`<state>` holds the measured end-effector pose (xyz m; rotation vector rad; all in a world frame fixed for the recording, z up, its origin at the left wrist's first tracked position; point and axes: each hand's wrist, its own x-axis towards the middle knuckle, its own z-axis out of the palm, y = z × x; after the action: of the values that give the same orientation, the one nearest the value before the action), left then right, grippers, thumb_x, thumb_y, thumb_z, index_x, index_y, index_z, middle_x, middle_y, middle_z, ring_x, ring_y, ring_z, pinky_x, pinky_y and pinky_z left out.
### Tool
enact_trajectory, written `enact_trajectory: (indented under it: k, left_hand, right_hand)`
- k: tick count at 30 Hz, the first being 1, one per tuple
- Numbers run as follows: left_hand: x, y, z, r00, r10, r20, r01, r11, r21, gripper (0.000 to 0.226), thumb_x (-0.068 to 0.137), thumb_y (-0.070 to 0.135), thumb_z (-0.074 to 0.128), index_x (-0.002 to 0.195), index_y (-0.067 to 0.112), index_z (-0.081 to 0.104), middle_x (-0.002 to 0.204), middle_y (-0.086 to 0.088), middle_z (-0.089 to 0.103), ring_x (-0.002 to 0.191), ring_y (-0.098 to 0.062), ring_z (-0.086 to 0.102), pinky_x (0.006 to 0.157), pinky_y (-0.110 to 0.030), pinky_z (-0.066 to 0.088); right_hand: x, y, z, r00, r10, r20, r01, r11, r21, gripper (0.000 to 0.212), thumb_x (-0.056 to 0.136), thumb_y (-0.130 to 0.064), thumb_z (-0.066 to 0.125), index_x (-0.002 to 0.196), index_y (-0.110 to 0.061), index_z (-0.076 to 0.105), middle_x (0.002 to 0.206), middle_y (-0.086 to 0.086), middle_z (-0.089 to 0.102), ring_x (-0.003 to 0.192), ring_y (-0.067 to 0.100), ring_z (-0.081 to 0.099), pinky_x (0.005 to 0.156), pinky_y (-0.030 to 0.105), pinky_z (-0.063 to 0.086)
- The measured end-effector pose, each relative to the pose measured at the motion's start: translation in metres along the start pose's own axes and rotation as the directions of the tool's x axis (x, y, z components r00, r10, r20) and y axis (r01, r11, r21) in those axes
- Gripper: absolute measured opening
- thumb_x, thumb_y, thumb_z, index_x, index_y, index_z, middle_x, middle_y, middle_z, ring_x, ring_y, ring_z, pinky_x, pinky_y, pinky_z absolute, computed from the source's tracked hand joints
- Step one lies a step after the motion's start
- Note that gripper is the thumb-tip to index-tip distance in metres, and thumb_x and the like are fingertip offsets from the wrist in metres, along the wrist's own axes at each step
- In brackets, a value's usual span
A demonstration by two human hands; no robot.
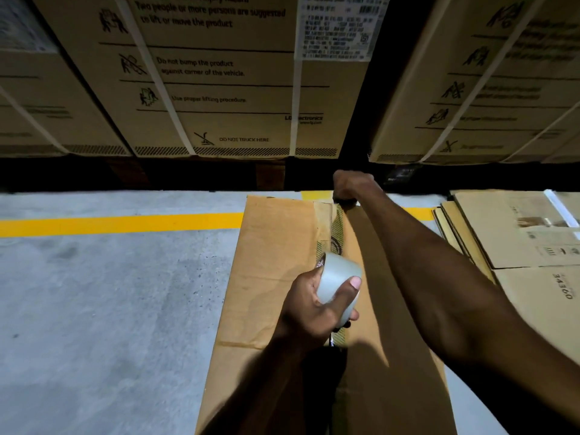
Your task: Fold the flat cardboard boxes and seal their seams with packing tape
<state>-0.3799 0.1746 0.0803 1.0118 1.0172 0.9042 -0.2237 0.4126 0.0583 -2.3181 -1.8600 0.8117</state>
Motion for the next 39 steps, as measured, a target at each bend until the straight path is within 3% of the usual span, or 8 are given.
enact_trajectory:
  k: [4, 8, 13, 17, 24, 27, 34, 39]
  left_hand:
    - [-0.002, 0.0, -0.005, 1.0, 0.018, 0.007, -0.018, 1.0, 0.018, 0.03, 0.083, 0.041, 0.068, 0.087, 0.011, 0.063, 0.069, -0.006, 0.062, 0.063, -0.026, 0.069, 0.065, -0.053, 0.058]
    - [-0.003, -0.001, -0.005, 1.0, 0.023, 0.01, -0.023, 1.0, 0.02, 0.036, 0.081, 0.044, 0.069, 0.083, 0.009, 0.062, 0.068, -0.008, 0.061, 0.062, -0.026, 0.069, 0.066, -0.056, 0.058]
    - [-0.002, 0.0, -0.001, 0.999, 0.027, 0.027, -0.028, 0.999, 0.022, 0.034, 0.082, 0.044, 0.069, 0.082, 0.01, 0.06, 0.069, -0.011, 0.059, 0.063, -0.028, 0.067, 0.063, -0.058, 0.057]
    - [-0.005, 0.004, 0.001, 1.0, 0.013, 0.002, -0.013, 1.0, 0.012, 0.025, 0.085, 0.035, 0.066, 0.084, 0.011, 0.06, 0.066, -0.007, 0.059, 0.064, -0.029, 0.067, 0.064, -0.058, 0.056]
    - [-0.007, 0.005, 0.001, 1.0, -0.006, 0.016, 0.006, 1.0, 0.016, 0.024, 0.086, 0.035, 0.066, 0.085, 0.012, 0.06, 0.065, -0.004, 0.061, 0.064, -0.025, 0.066, 0.066, -0.059, 0.056]
    - [-0.005, 0.004, 0.003, 1.0, -0.015, 0.01, 0.014, 1.0, 0.016, 0.027, 0.085, 0.037, 0.069, 0.084, 0.01, 0.062, 0.07, -0.012, 0.062, 0.064, -0.025, 0.066, 0.066, -0.058, 0.057]
    - [-0.017, 0.01, 0.012, 0.993, -0.093, -0.074, 0.091, 0.996, -0.022, 0.031, 0.081, 0.041, 0.074, 0.078, 0.013, 0.062, 0.063, -0.014, 0.064, 0.056, -0.028, 0.061, 0.059, -0.039, 0.049]
    - [-0.05, 0.025, 0.012, 0.985, -0.165, -0.056, 0.166, 0.986, 0.009, 0.032, 0.076, 0.04, 0.068, 0.082, 0.01, 0.062, 0.062, -0.014, 0.069, 0.057, -0.028, 0.064, 0.059, -0.037, 0.054]
  right_hand:
    - [0.017, 0.022, 0.009, 0.999, 0.031, 0.019, -0.032, 0.998, 0.061, 0.01, 0.081, -0.017, 0.075, 0.079, -0.009, 0.069, 0.087, 0.008, 0.07, 0.085, 0.027, 0.067, 0.082, 0.039, 0.058]
    - [0.01, 0.046, -0.005, 0.979, 0.152, -0.136, -0.061, 0.854, 0.517, 0.031, 0.074, -0.015, 0.086, 0.057, -0.012, 0.06, 0.058, 0.008, 0.06, 0.051, 0.02, 0.056, 0.052, 0.03, 0.052]
    - [-0.038, 0.034, -0.045, 0.998, -0.044, -0.042, 0.06, 0.649, 0.758, 0.021, 0.073, -0.012, 0.089, 0.085, -0.009, 0.072, 0.071, 0.005, 0.071, 0.054, 0.01, 0.065, 0.05, 0.02, 0.05]
    - [-0.059, 0.022, -0.049, 0.973, -0.193, 0.129, 0.091, 0.827, 0.555, 0.04, 0.073, -0.01, 0.088, 0.108, -0.011, 0.07, 0.094, 0.01, 0.078, 0.088, 0.02, 0.075, 0.076, 0.033, 0.057]
    - [-0.077, 0.018, -0.028, 0.958, -0.239, 0.158, 0.083, 0.759, 0.645, 0.032, 0.081, 0.006, 0.077, 0.106, -0.002, 0.059, 0.068, 0.006, 0.066, 0.052, 0.005, 0.066, 0.044, 0.018, 0.048]
    - [-0.068, 0.021, -0.022, 0.954, -0.272, 0.128, 0.181, 0.86, 0.477, 0.031, 0.079, -0.011, 0.084, 0.101, -0.01, 0.062, 0.076, -0.001, 0.064, 0.057, -0.001, 0.062, 0.051, 0.017, 0.047]
    - [-0.055, 0.022, -0.012, 0.971, -0.228, 0.068, 0.197, 0.931, 0.308, 0.044, 0.07, -0.035, 0.091, 0.102, -0.017, 0.066, 0.092, 0.0, 0.07, 0.092, 0.022, 0.068, 0.081, 0.041, 0.056]
    - [-0.064, 0.018, -0.007, 0.984, -0.167, -0.066, 0.173, 0.979, 0.107, 0.047, 0.071, -0.054, 0.085, 0.102, -0.026, 0.062, 0.098, -0.005, 0.07, 0.093, 0.019, 0.065, 0.078, 0.038, 0.052]
